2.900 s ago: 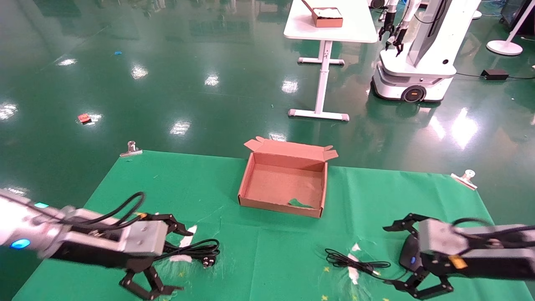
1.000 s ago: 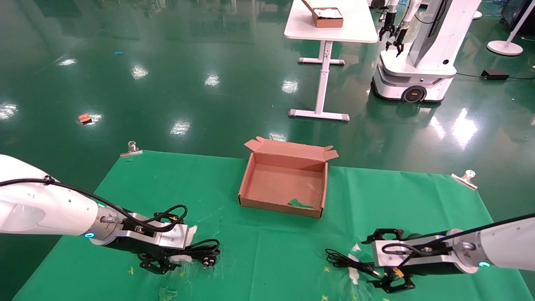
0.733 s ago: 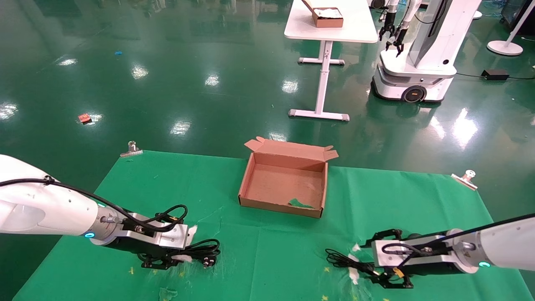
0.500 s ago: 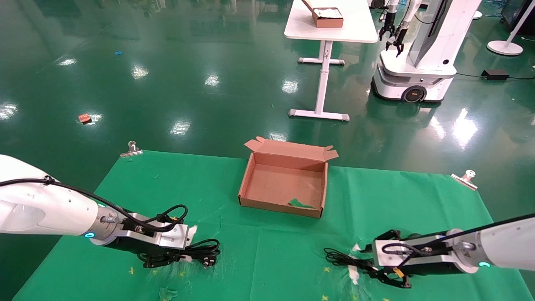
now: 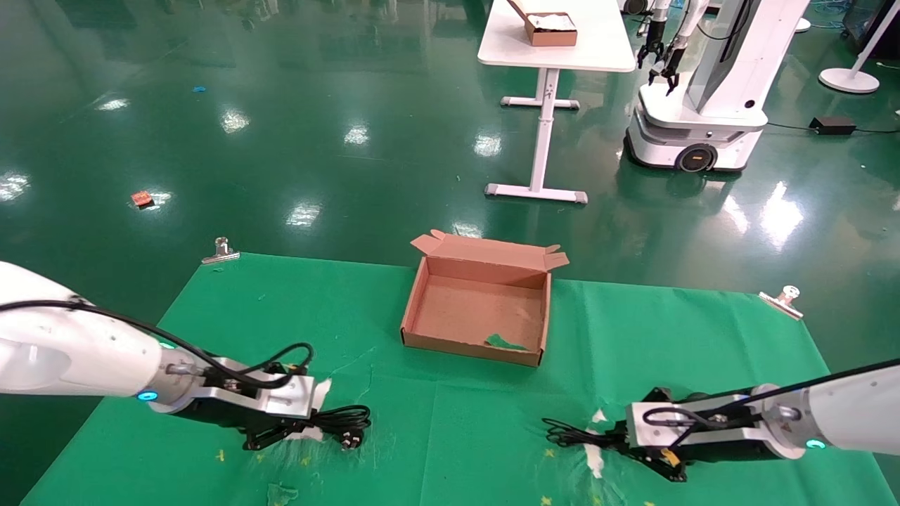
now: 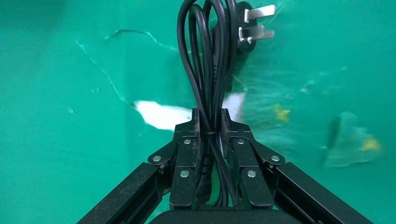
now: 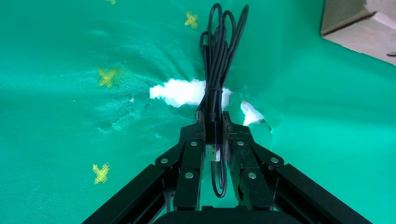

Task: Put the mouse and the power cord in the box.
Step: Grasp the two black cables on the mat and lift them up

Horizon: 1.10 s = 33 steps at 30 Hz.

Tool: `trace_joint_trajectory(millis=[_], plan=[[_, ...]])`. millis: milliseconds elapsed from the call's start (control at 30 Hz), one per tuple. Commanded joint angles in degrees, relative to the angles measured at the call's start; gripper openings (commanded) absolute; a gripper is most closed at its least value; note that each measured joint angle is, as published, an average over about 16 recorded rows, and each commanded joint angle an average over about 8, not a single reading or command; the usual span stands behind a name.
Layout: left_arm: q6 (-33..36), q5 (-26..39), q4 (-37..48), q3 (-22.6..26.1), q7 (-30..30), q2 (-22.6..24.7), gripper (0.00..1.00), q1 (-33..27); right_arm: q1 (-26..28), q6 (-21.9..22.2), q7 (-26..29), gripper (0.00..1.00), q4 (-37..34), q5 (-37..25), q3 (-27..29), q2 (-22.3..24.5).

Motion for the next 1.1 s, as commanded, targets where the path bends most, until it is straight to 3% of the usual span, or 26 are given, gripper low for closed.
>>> trace_joint_trajectory(millis=[33, 333, 533, 700, 867, 1100], plan=[[1.23, -0.40, 0.32, -0.26, -0.38, -0.65, 0.00, -0.41, 0.24, -0.50, -0.03, 0.00, 0.03, 0.26, 0.18, 0.28], [12.14, -7.59, 5.12, -5.22, -10.12, -6.00, 0.00, -9.74, 9.77, -6.02, 2.99, 0.00, 4.33, 1.67, 1.33, 5.97], [12.38, -12.82, 8.97, -8.71, -18.56, -5.10, 0.00, -17.60, 17.19, -5.12, 7.67, 0.00, 10.26, 0.66, 1.10, 7.29], [6.99, -16.07, 10.22, -10.75, -22.77, -0.89, 0.00, -21.64, 18.82, -0.47, 9.84, 0.00, 13.35, 1.56, 1.93, 2.96], [-1.02, -18.05, 9.03, -11.88, -24.07, 3.67, 0.00, -22.59, 17.07, 6.32, 7.79, 0.00, 11.71, 3.01, 2.88, -4.75], [-9.25, -19.29, 6.07, -12.53, -23.90, 6.09, 0.00, -21.53, 13.81, 21.10, 3.54, 0.00, 6.09, 3.50, 3.47, -14.30]])
